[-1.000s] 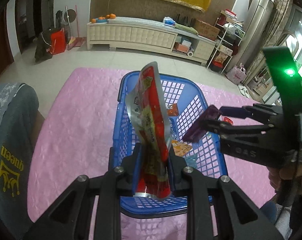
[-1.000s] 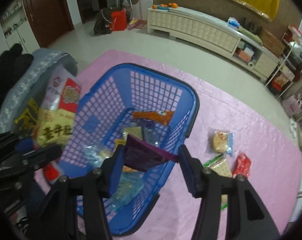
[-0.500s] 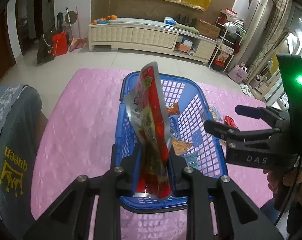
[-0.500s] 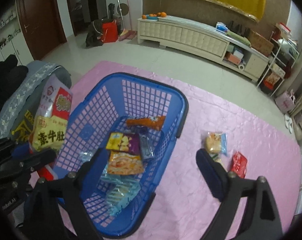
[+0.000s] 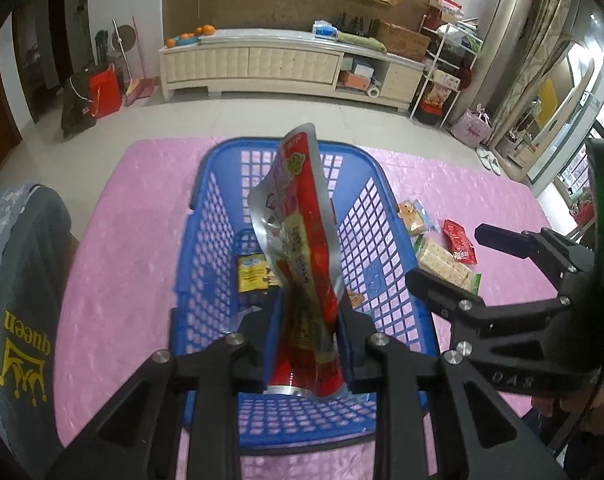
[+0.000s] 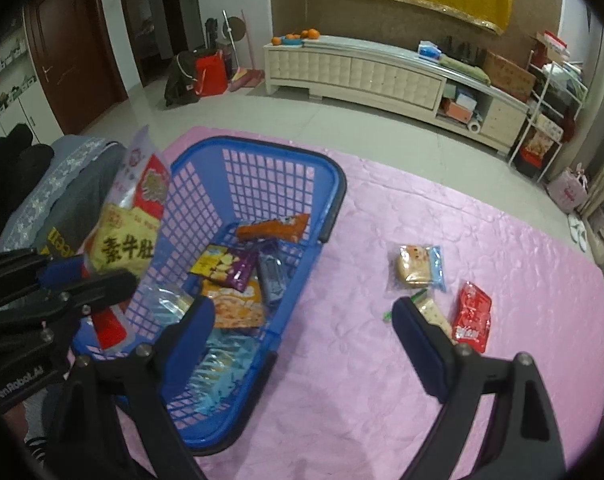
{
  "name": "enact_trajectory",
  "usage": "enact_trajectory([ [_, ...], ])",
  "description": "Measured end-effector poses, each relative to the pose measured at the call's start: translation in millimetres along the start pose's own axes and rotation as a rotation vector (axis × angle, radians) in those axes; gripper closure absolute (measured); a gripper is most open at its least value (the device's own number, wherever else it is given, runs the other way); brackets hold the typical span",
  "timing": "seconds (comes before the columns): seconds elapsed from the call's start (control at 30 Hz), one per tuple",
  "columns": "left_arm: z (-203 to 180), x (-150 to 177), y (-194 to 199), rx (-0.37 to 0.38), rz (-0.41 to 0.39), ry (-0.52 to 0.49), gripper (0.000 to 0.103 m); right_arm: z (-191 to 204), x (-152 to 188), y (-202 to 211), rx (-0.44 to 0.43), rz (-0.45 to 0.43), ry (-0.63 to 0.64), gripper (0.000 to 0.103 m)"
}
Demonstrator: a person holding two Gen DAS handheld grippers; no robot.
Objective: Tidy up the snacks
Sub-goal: 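Lower the red-and-silver pouch into the basket and open the left tool, then withdraw both open tools from the basket toward the remaining snacks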
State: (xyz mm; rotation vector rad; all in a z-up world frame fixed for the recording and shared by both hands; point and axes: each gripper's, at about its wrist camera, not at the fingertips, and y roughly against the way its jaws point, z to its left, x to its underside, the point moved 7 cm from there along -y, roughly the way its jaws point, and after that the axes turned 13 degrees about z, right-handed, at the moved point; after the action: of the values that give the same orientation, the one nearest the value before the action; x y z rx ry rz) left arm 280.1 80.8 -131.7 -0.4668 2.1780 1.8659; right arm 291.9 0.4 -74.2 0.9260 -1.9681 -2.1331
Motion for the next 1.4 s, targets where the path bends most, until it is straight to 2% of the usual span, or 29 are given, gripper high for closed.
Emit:
enact_trajectory([
  [0.2, -12.7, -11.8, -19.7, -0.008, 0.027, -0.028, 0.079, -13.9, 0.8, -5.9, 0.013, -0.015, -0.010, 0.011],
  [0.3, -13.9, -16.4, -27.8, -0.010, 0.034, -0.020, 0.075, -19.5, -2.2, -8.2, 0.013, -0.024, -0.014, 0.011],
  [0.47, -10.1, -23.1, -32.1, -0.045, 0.007, 0.002, 0.047, -27.9, 0.8, -14.5, 0.017, -0.016, -0.034, 0.011],
  [0.57, -8.6, -21.4, -29.6, -0.036, 0.007, 0.014, 0.041, -32.9, 3.7, -14.1, 0.027, -0.012, -0.046, 0.011],
  [0.77, -8.7, -10.9, -9.9, -0.047, -0.008, 0.019, 0.036, -38.0, 7.5, 1.9, 0.010, -0.017, -0.090, 0.011],
  [1.0, -18.7, 5.8, 36.3, -0.047, -0.077, 0.000, 0.031, -27.5, 15.3, 43.9, -0.011, -0.065, -0.075, 0.011],
  [1.13, -26.0, 15.7, 56.4, -0.052, -0.113, -0.014, 0.023, -22.6, 24.5, 63.7, -0.011, -0.090, -0.067, 0.011],
  [1.3, -42.7, 27.4, 73.8, -0.064, -0.135, -0.027, 0.023, -24.8, 38.9, 87.2, -0.031, -0.111, -0.066, 0.011],
  [1.4, -57.1, 29.2, 80.2, -0.052, -0.147, -0.031, 0.023, -29.8, 51.1, 102.7, -0.009, -0.135, -0.048, 0.011],
])
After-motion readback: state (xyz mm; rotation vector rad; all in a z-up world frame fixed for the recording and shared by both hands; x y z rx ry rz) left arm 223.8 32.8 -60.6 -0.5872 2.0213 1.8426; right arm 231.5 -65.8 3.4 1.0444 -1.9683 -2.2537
